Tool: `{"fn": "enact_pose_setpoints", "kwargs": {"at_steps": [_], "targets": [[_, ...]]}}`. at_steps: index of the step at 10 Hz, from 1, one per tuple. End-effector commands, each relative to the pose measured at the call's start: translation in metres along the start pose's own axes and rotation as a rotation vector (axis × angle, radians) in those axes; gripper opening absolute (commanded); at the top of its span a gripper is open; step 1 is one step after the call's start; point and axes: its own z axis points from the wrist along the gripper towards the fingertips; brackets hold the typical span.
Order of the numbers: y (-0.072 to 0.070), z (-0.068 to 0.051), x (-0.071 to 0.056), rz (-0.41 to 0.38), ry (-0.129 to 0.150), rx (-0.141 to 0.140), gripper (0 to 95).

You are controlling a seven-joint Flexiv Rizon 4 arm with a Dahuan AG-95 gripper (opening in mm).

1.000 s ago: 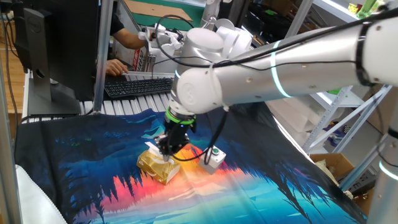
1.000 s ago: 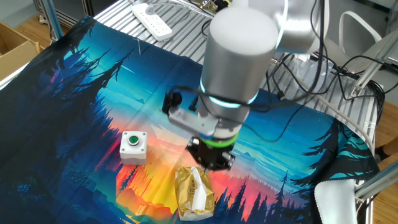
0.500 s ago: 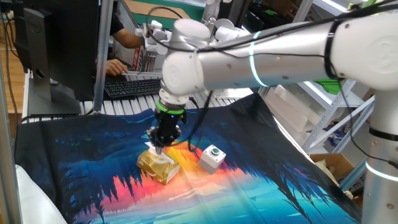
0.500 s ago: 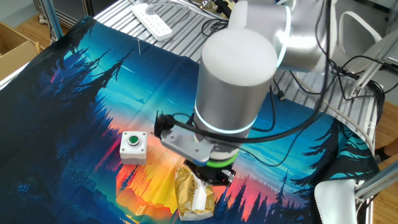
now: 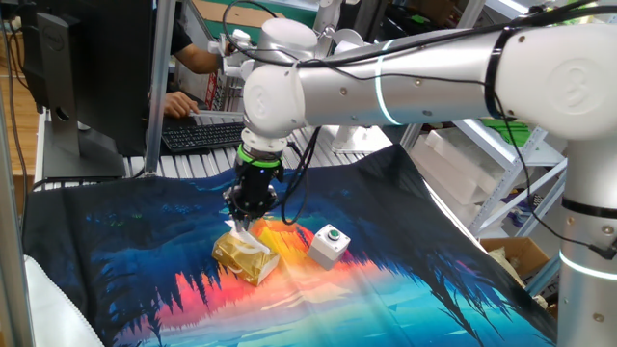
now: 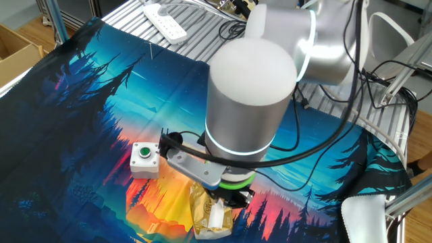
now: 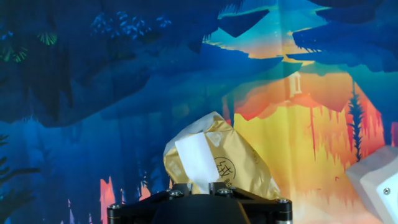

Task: Pull out a napkin

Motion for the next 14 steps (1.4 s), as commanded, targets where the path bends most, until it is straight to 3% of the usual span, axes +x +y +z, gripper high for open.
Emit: {"fn": "enact_pose_setpoints", "kwargs": {"at_steps": [1, 5, 6, 7, 8, 14], "targets": [[-0.001, 0.004, 0.000, 0.001, -0.009, 0.000, 38.0], [-0.002, 0.019, -0.003, -0.006, -0.017, -0.003, 38.0], [-0.002, 0.020, -0.003, -0.010, -0.018, -0.004, 19.0], [-0.002, 0.021, -0.003, -0.011, -0.021, -0.004, 19.0], [-0.002, 0.021, -0.003, -0.029, -0.034, 0.003, 0.0], [-0.001, 0.021, -0.003, -0.039, -0.051, 0.012, 0.0]]}}
